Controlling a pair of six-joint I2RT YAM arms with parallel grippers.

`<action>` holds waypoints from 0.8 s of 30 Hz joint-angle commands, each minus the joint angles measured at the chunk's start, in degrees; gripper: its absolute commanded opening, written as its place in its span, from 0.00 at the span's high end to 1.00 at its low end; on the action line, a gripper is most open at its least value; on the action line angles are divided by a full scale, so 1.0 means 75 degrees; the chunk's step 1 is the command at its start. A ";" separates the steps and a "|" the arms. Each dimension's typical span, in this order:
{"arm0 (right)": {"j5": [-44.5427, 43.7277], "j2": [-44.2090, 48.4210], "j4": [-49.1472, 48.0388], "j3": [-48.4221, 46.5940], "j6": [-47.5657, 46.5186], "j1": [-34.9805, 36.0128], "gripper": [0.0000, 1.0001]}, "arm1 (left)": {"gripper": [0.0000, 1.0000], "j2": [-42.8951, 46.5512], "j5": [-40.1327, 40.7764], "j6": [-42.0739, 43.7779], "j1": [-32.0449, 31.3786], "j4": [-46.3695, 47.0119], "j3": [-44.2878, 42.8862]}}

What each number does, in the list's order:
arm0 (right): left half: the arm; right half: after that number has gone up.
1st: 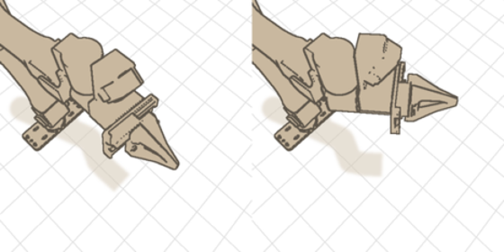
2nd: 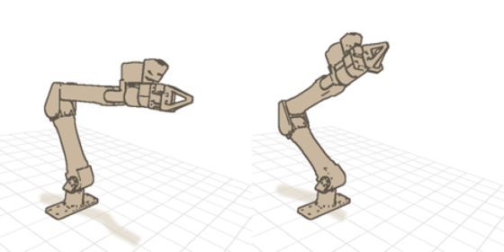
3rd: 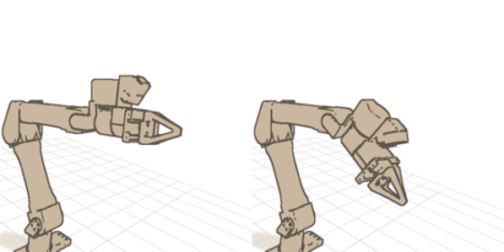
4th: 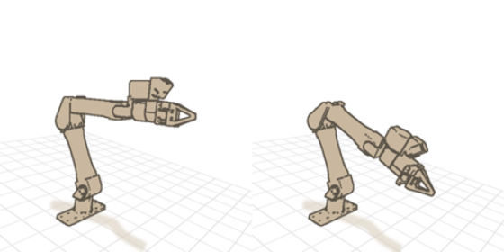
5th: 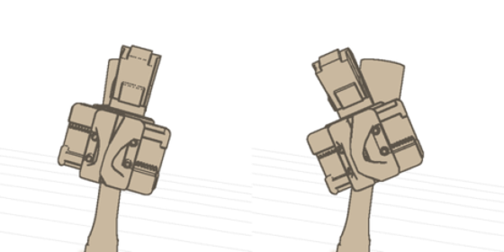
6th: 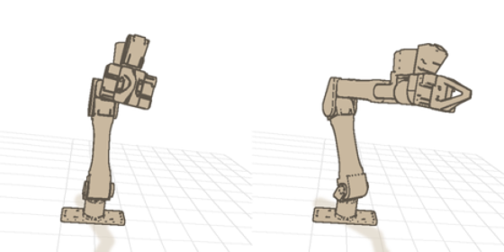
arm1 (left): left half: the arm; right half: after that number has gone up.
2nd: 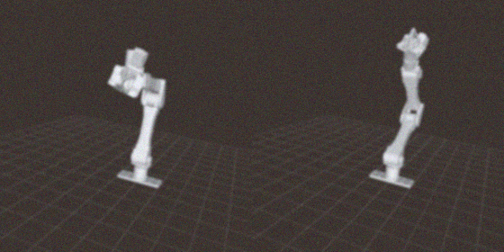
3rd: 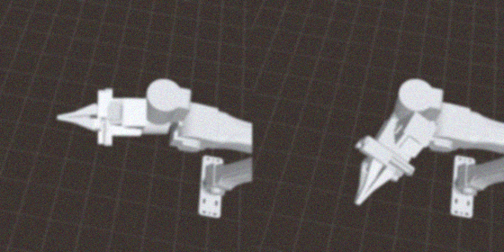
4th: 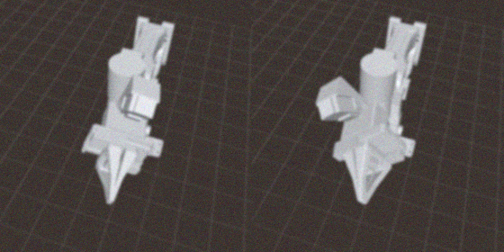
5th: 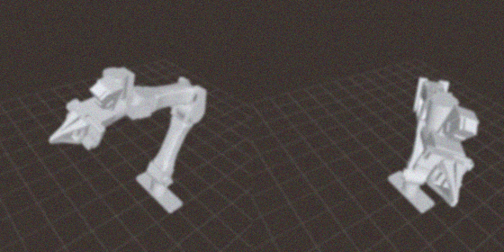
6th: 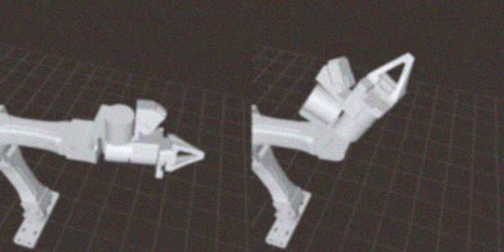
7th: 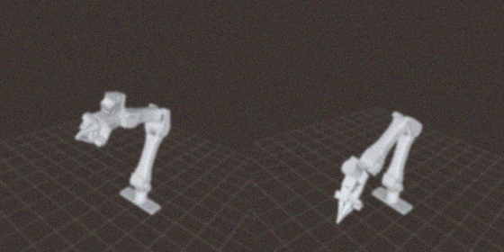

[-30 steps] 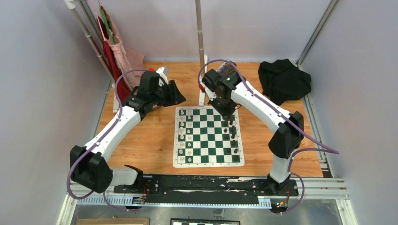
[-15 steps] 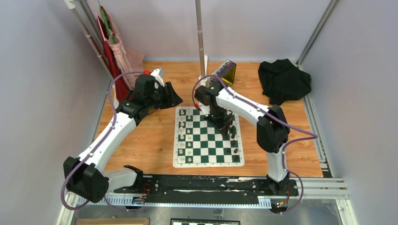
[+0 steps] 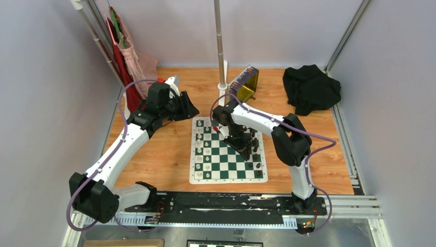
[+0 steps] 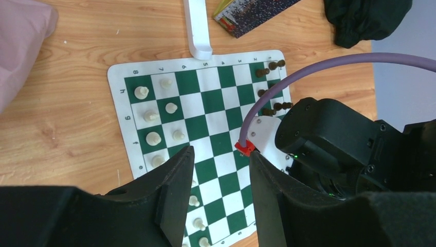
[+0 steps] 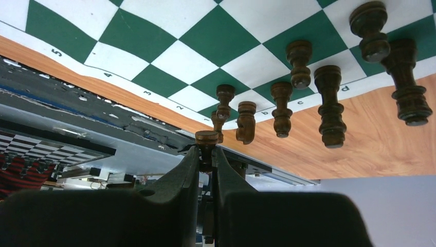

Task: Set up the chess pieces on the board
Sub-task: Place the chess piece on the chessboard.

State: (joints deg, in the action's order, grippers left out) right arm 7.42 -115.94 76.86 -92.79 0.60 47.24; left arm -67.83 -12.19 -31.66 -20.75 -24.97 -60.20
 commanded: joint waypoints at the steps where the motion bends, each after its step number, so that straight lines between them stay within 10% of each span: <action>1: 0.0027 -0.0266 -0.0038 0.0217 -0.0048 0.0104 1.00 | 0.51 0.0126 0.0078 0.0122 0.0048 -0.0100 -0.0239; 24: -0.0614 -0.0689 -0.0490 0.0395 -0.0285 -0.0328 1.00 | 0.51 0.0004 0.0011 0.0033 0.0048 0.0009 -0.0188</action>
State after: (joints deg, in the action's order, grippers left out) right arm 4.80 -119.96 71.99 -90.45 -0.91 46.02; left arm -67.85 -11.77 -31.66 -20.75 -25.87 -60.42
